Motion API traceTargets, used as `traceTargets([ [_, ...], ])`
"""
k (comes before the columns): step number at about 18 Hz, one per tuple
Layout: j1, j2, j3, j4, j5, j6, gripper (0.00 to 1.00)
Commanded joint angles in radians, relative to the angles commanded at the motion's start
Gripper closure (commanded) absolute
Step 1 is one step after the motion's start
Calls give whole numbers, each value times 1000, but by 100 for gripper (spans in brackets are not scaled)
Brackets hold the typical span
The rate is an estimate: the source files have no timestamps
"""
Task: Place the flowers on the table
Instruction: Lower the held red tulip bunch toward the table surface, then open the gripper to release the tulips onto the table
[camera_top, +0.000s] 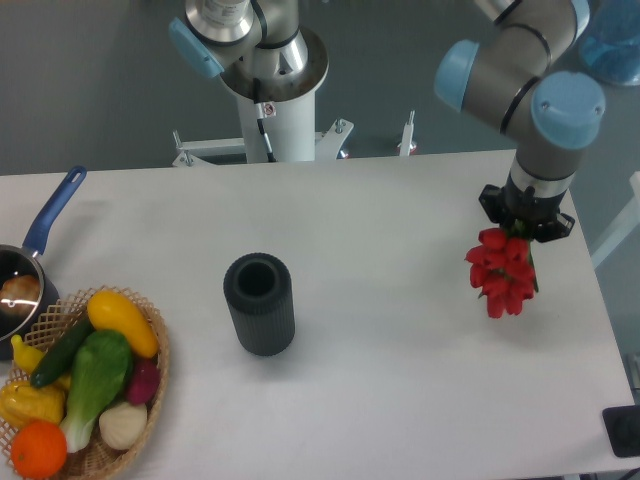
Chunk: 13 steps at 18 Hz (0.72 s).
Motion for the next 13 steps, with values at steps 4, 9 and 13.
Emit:
traceTargets([
  [4,-55,8,8,-2,-52,-210,37],
  [9,-48,37,31,5,-43,-203,0],
  [13,-15,41,49,37,-48,-172,0],
])
